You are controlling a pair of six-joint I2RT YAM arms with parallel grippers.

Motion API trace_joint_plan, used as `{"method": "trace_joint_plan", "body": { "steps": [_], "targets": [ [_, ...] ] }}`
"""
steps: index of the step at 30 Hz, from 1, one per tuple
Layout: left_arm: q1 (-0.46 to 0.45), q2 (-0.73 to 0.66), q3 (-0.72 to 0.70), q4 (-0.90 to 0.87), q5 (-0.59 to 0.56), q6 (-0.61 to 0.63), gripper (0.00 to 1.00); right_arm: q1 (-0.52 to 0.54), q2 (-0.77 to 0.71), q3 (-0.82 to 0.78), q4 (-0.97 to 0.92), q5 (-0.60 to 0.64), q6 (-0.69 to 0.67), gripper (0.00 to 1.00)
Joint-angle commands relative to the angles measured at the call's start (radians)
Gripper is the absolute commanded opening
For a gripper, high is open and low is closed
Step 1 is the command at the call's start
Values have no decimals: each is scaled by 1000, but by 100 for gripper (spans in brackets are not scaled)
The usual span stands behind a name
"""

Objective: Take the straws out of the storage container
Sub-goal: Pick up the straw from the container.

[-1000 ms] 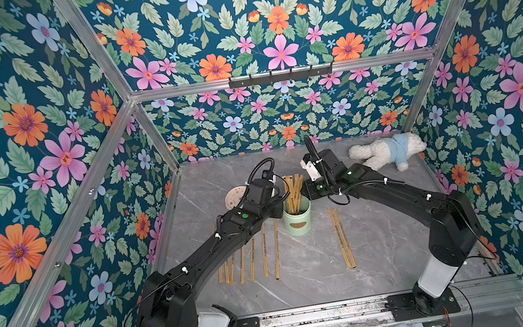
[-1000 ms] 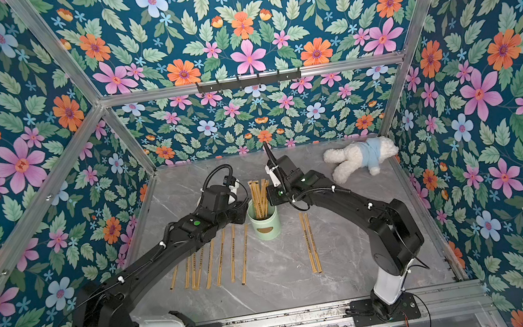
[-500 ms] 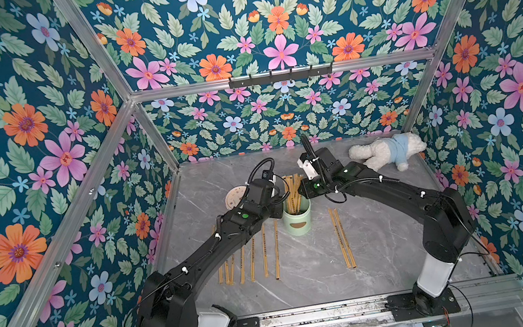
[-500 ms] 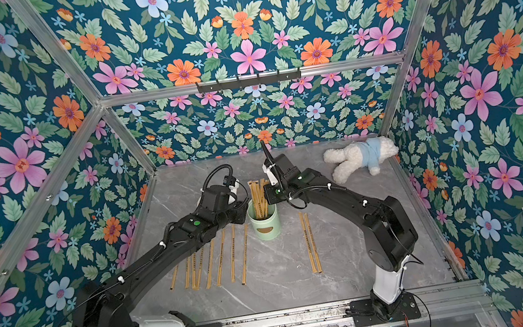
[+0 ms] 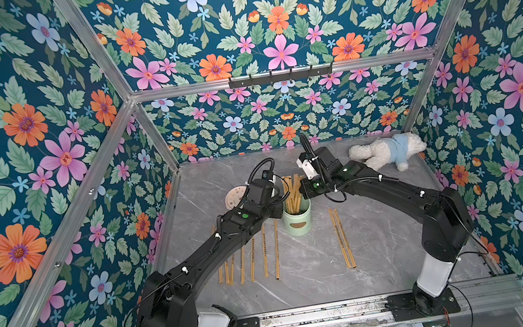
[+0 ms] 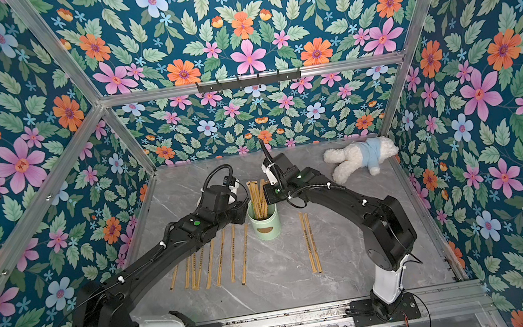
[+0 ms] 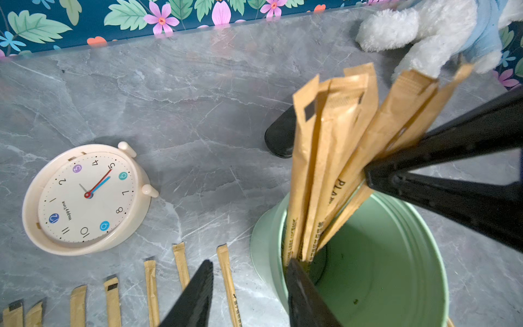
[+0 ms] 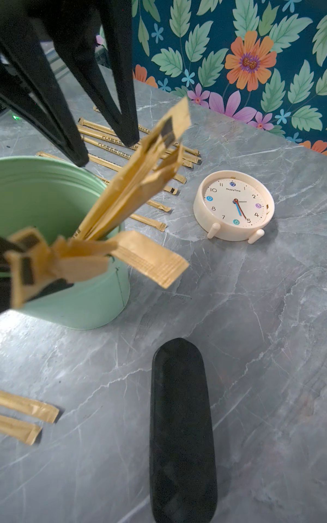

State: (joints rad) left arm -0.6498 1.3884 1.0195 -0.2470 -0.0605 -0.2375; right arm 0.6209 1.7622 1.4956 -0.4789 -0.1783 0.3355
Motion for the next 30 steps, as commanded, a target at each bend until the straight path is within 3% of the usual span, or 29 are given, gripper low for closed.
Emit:
{"method": "trace_joint_plan", "body": {
  "steps": [1,21,30],
  "targets": [
    [0,2,3,6,-10,4,45,3,-27,-2,-23,-4,-10,6],
    [-2,0,7,4,-6,0,45,10,-186,19,-144,59,-77,5],
    [-2,5,11,3,-6,0,45,10,-263,182,-289,36,-125,5]
  ]
}}
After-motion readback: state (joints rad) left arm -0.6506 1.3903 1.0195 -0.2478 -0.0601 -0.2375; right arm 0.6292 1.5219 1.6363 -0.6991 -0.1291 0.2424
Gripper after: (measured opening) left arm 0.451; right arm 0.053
